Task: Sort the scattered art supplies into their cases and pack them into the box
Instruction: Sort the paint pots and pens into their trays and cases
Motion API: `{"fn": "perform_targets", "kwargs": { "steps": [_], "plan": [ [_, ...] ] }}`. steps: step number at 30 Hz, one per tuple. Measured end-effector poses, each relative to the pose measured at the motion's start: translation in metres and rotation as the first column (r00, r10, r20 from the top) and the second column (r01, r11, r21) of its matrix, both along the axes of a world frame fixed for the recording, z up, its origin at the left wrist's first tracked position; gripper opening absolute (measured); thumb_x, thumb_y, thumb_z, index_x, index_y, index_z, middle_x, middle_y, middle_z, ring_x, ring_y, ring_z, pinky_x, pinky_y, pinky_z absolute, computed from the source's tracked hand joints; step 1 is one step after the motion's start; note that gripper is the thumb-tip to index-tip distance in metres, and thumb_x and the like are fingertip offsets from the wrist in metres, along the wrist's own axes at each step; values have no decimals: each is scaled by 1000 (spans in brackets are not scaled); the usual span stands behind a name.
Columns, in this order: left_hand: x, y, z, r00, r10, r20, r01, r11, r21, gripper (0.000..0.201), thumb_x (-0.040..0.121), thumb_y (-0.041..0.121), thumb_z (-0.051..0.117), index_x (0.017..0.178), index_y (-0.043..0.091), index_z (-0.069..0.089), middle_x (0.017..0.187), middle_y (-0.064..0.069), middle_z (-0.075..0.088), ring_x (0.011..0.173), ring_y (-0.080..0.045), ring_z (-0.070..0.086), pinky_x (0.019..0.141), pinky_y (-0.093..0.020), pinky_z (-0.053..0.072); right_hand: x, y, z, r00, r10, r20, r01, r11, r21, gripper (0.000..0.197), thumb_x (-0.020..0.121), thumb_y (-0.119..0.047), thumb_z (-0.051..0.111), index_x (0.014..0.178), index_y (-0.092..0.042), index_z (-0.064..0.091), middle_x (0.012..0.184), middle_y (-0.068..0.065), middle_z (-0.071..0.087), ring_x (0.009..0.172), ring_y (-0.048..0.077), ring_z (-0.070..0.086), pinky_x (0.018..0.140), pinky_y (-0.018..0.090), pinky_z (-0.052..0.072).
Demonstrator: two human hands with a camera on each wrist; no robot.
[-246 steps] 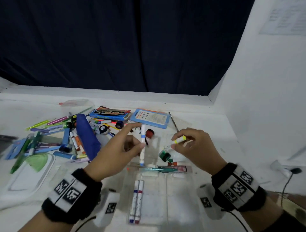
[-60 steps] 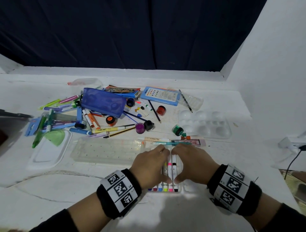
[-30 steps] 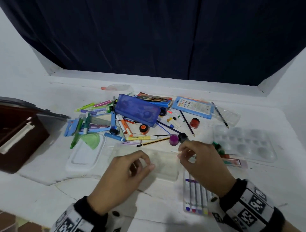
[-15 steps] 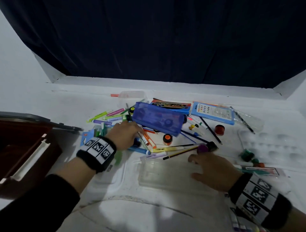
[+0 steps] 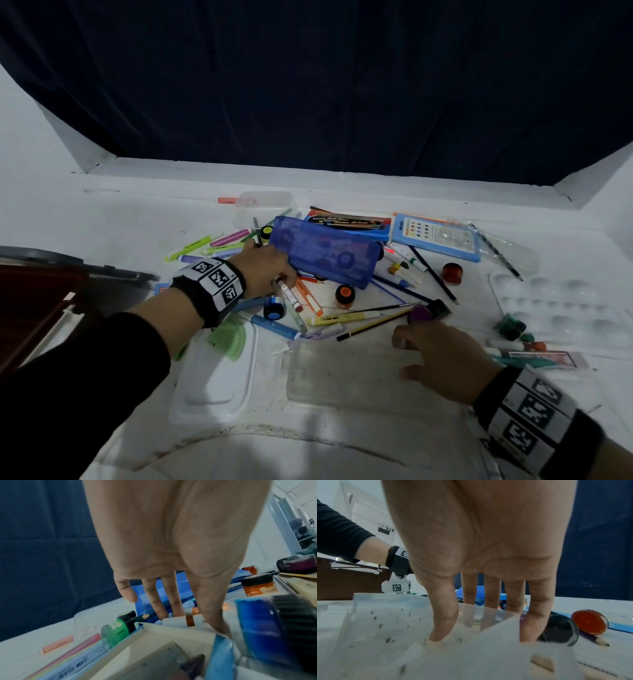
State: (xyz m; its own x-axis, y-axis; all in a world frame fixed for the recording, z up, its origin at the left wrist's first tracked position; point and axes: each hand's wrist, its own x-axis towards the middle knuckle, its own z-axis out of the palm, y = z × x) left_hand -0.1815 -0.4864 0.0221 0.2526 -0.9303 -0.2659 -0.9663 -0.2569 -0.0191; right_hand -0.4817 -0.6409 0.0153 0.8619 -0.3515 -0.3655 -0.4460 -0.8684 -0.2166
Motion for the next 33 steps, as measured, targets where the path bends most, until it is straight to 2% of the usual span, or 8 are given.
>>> {"fn": "perform_targets", "kwargs": {
  "steps": [3, 6, 11, 14, 18, 21, 26, 33],
  "plan": [
    [1, 2, -3, 1000, -18, 25, 19, 998, -55, 14, 87, 23, 68, 98, 31, 65, 105, 13, 59, 114, -13, 49, 86, -37, 17, 0, 3, 1, 1000, 3, 5, -3, 1000, -21, 35, 84, -47, 68, 112, -38, 49, 117, -7, 55, 99, 16, 57, 84, 34, 51],
    [-2, 9, 7, 999, 47, 14, -46, 993, -111, 17, 86, 36, 72, 101, 35, 66, 102, 17, 62, 107, -8, 52, 95, -41, 20, -2, 4, 2, 1000, -11, 13, 11, 1000, -19, 38, 84, -46, 68, 115, -39, 47, 118, -7, 55, 100, 15, 56, 86, 34, 50],
    [-28, 34, 40, 963, 55, -262, -171, 880, -444, 14, 95, 42, 60, 100, 33, 68, 81, 9, 67, 74, -12, 61, 70, -35, 47, -12, 1, 2, 991, -56, 121, 52, 998, 35, 40, 84, -48, 66, 120, -39, 49, 114, -12, 55, 103, 10, 55, 90, 31, 49],
    [-74, 46, 50, 857, -31, -514, -355, 689, -632, 25, 100, 39, 49, 104, 27, 70, 66, 12, 55, 57, -6, 45, 56, -25, 38, -25, -5, 2, 949, -126, 288, 88, 986, 144, 28, 84, -50, 66, 108, -45, 53, 103, -19, 59, 95, 2, 58, 86, 26, 51],
    [-131, 46, 39, 645, -137, -752, -588, 539, -603, 23, 104, 34, 46, 105, 33, 69, 68, 17, 51, 60, 0, 41, 55, -23, 36, -54, -18, 9, 840, -249, 482, 151, 961, 233, 16, 82, -35, 73, 94, -38, 63, 86, -15, 66, 82, 2, 65, 73, 21, 54],
    [-169, 38, 29, 505, -198, -840, -661, 537, -524, 20, 100, 38, 50, 107, 34, 69, 69, 9, 46, 59, -10, 39, 55, -25, 32, -86, -32, 10, 785, -283, 551, 175, 955, 241, 12, 82, -23, 75, 90, -27, 67, 79, -12, 68, 77, 2, 66, 69, 15, 52],
    [-241, 17, 25, 467, -162, -869, -702, 529, -476, 13, 84, 21, 72, 95, 14, 72, 68, -7, 54, 58, -15, 43, 57, -23, 36, -152, -68, 3, 825, -292, 483, 205, 952, 225, 17, 83, -20, 77, 90, -30, 66, 83, -13, 67, 80, 1, 64, 68, 6, 44],
    [-327, -40, 12, 382, -100, -919, -622, 707, -336, 32, 89, 33, 68, 84, 1, 68, 70, -16, 58, 66, -14, 54, 66, -32, 45, -210, -105, -17, 963, -132, 234, 116, 990, 83, 52, 77, -37, 79, 125, -34, 58, 125, -17, 57, 118, 7, 50, 103, 19, 35]
  ]
}}
